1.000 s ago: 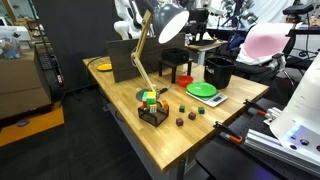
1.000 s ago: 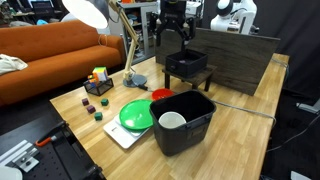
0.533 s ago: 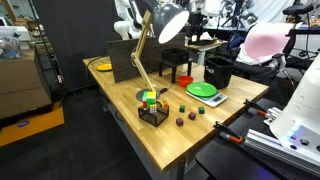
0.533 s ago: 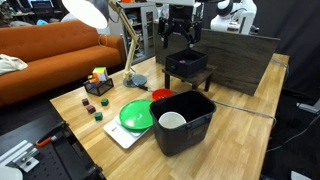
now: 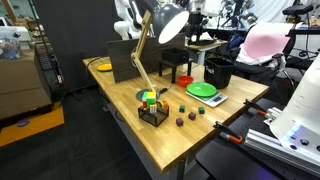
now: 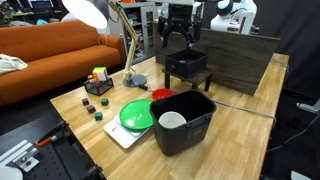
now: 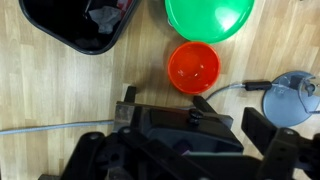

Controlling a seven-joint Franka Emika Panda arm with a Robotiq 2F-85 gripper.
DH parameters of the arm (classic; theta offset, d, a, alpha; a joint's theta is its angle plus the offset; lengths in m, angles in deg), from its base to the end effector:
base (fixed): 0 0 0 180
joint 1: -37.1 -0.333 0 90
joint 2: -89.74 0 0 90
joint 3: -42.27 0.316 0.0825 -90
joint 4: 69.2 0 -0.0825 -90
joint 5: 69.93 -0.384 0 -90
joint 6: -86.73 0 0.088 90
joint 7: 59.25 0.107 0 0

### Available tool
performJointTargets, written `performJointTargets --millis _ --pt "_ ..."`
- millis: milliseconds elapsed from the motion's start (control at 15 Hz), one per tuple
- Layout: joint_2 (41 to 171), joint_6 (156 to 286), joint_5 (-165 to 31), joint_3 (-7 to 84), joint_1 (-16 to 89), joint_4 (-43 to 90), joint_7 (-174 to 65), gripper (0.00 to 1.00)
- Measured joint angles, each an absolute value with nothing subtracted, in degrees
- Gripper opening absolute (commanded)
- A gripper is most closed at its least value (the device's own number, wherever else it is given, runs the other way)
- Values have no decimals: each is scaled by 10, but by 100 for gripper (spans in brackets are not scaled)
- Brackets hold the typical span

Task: Move the purple block from the basket to the table

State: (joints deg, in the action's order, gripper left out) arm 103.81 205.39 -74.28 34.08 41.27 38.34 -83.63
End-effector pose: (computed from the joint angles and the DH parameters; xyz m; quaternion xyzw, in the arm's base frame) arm 0.5970 -0.1226 0.3785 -0.9958 -0.0874 0.0181 0.0223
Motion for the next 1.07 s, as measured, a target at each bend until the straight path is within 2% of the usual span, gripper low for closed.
performJointTargets --millis 333,1067 --pt "1049 2056 -753 365 415 360 -838 100" --pt "1181 2015 -753 379 422 198 -780 100"
